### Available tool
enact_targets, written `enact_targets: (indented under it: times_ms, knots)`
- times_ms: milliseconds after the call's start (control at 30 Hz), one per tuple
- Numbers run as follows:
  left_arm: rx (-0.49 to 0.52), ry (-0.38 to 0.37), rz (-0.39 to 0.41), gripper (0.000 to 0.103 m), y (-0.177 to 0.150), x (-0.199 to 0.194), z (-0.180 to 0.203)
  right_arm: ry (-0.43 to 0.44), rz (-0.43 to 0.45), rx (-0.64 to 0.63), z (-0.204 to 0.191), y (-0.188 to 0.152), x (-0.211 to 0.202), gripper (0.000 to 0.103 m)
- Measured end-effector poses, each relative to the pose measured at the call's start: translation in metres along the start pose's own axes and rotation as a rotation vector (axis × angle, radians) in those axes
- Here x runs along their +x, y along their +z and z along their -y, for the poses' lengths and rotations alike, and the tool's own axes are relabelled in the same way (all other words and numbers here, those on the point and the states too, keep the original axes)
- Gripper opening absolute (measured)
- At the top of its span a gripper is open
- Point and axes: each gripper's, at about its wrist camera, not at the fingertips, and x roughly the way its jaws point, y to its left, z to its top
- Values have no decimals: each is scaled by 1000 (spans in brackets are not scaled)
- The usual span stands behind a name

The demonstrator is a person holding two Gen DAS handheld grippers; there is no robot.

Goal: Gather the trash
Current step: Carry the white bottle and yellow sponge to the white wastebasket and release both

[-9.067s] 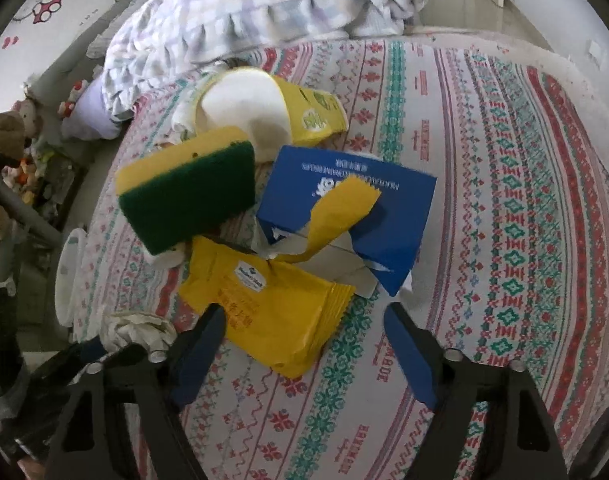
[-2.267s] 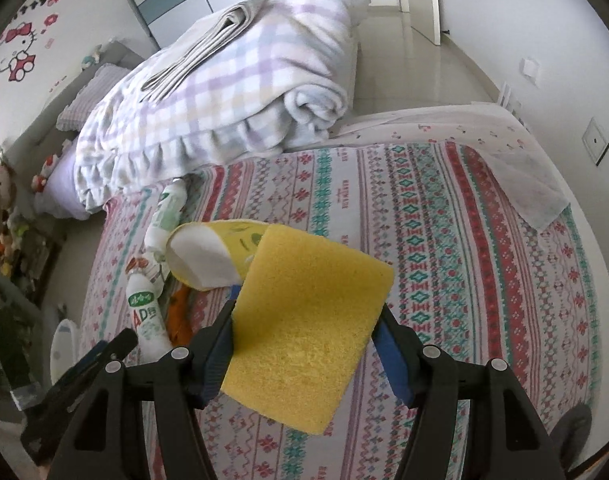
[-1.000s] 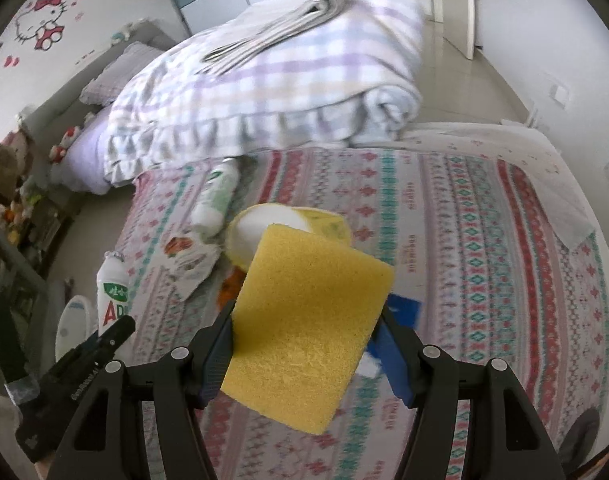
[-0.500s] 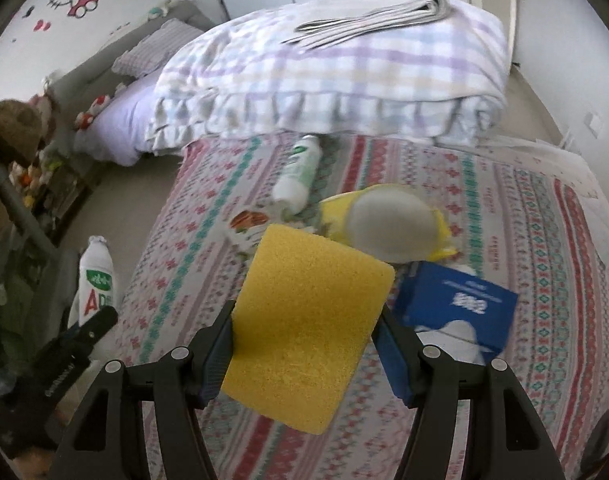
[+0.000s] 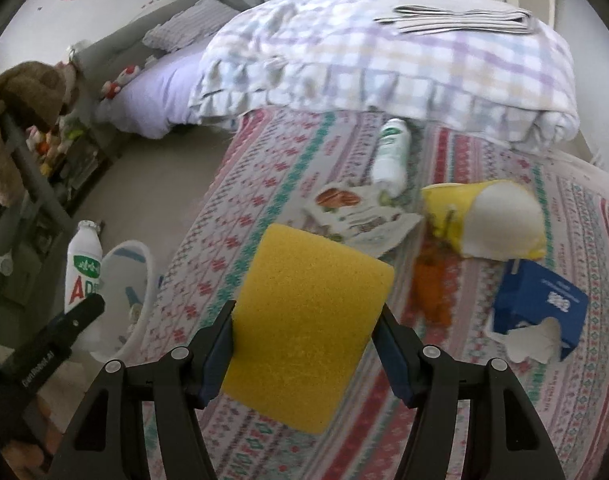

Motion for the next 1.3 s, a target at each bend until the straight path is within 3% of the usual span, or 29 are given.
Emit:
enact_targets:
  times_ms: [367,433,500,600,700,933,1300]
  knots:
    - [-82,20,-3,38,6,3,-45,15,-9,-47,-35,-2,17,66]
    - [-99,39,-8,42,6,3,-51,25,-8,-51,-41,-3,18,66]
    - [-118,56,0,64,6,-2,-57,37,-6,-56,-47,-3,19,66]
    - [-149,88,20,80,5,-14,-71,56,-17,-71,-54,-5,21,66]
    - [-161,108,9,84,6,-19,-83,82,-41,-72,-61,-6,26,66]
    - [-130,244,-17,95,-2,-28,-110,144,-86,-74,-89,-3,47,66]
    - [-84,295,-12,98,-7,-41,-132,174,-124,-128,-155,2,77,66]
